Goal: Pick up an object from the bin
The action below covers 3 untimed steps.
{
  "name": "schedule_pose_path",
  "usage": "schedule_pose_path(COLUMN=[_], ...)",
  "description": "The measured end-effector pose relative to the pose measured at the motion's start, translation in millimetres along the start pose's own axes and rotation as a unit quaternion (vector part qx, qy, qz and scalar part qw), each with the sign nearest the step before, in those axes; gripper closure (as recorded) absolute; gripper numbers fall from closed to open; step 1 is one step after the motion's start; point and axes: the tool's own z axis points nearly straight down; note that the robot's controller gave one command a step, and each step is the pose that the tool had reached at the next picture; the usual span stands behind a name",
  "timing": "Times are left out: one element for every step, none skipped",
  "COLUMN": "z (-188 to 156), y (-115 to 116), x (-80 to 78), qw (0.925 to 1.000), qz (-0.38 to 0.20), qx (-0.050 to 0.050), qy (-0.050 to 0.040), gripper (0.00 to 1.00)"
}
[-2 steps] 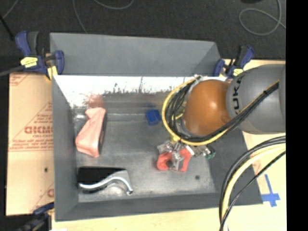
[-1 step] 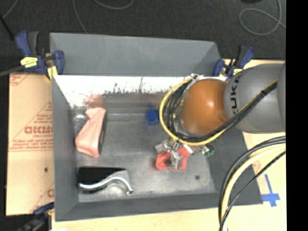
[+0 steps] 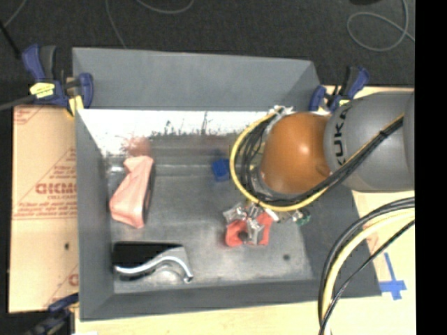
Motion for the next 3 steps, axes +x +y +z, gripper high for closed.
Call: schedule_pose_path(z=[-39, -8, -158], y=[23, 29, 13], x=[7.3, 5.8, 13.3], qw=[1.0, 0.9994, 0.9998], qz=[-0.007, 0.034, -0.017], qx=[0.003, -0.002, 0.005], qy=[-0.004, 0.0014, -0.0072], gripper=[1.0, 1.0, 1.0])
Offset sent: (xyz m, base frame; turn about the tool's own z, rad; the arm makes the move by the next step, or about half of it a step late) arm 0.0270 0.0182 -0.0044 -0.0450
